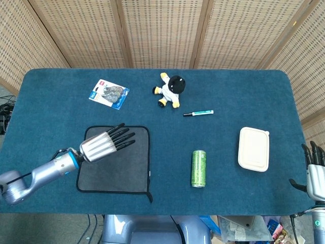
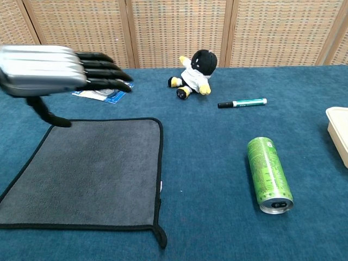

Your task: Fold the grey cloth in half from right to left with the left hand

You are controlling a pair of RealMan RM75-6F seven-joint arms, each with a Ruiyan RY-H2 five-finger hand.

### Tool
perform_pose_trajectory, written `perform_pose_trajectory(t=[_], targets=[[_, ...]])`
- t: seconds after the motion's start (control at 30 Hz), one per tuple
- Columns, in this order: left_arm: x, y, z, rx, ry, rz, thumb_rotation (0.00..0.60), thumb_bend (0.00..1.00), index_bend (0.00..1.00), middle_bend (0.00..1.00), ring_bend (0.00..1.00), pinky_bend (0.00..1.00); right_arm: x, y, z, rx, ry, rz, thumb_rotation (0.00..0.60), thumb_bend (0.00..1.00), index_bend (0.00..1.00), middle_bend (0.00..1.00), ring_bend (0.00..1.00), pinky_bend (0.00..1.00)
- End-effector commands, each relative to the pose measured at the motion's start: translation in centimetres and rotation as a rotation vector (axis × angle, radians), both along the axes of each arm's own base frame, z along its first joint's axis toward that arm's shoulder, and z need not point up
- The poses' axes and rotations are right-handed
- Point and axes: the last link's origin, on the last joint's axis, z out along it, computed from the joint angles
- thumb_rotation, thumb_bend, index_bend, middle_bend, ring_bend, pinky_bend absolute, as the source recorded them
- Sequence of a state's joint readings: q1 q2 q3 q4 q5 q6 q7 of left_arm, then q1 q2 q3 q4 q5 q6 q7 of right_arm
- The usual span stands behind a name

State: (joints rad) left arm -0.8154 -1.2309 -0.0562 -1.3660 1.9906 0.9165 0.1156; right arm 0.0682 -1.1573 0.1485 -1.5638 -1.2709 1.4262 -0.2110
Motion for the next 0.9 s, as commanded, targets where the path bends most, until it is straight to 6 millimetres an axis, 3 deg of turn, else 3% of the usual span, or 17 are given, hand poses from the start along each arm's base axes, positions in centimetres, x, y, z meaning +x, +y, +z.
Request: perform_pose_trajectory(t=[0.03, 0.2, 0.53, 0.9], targets=[[2.4, 1.4, -3.1, -0.077, 0.108, -0.077, 0.600, 0.24, 0.00, 0.00, 0.00, 0.00, -0.7, -0.4, 0.0, -0.001, 0.006, -0.027, 0.600, 0.00, 0.00, 0.00, 0.00, 0.00], [4.4, 2.4, -5.6, -0.121, 0.193, -0.122, 0.600, 0.24, 0.09, 0.00, 0.00, 0.00, -1.3, -0.6, 0.1, -0.007, 0.008, -0.048, 0.600, 0.00, 0.00, 0.00, 0.00, 0.00], [5.3, 3.0, -10.0, -0.181, 0.297, -0.130, 0.600, 0.24, 0.16, 0.00, 0.00, 0.00, -2.2, -0.8, 0.4, -0.016, -0.002, -0.079, 0.600, 0.00, 0.00, 0.00, 0.00, 0.00], [7.0, 3.2, -12.8, -0.185, 0.311, -0.164, 0.600, 0.24, 0.24, 0.00, 0.00, 0.00, -2.8, -0.9, 0.4, -0.008, -0.008, -0.102, 0.600, 0.00, 0.00, 0.00, 0.00, 0.00]])
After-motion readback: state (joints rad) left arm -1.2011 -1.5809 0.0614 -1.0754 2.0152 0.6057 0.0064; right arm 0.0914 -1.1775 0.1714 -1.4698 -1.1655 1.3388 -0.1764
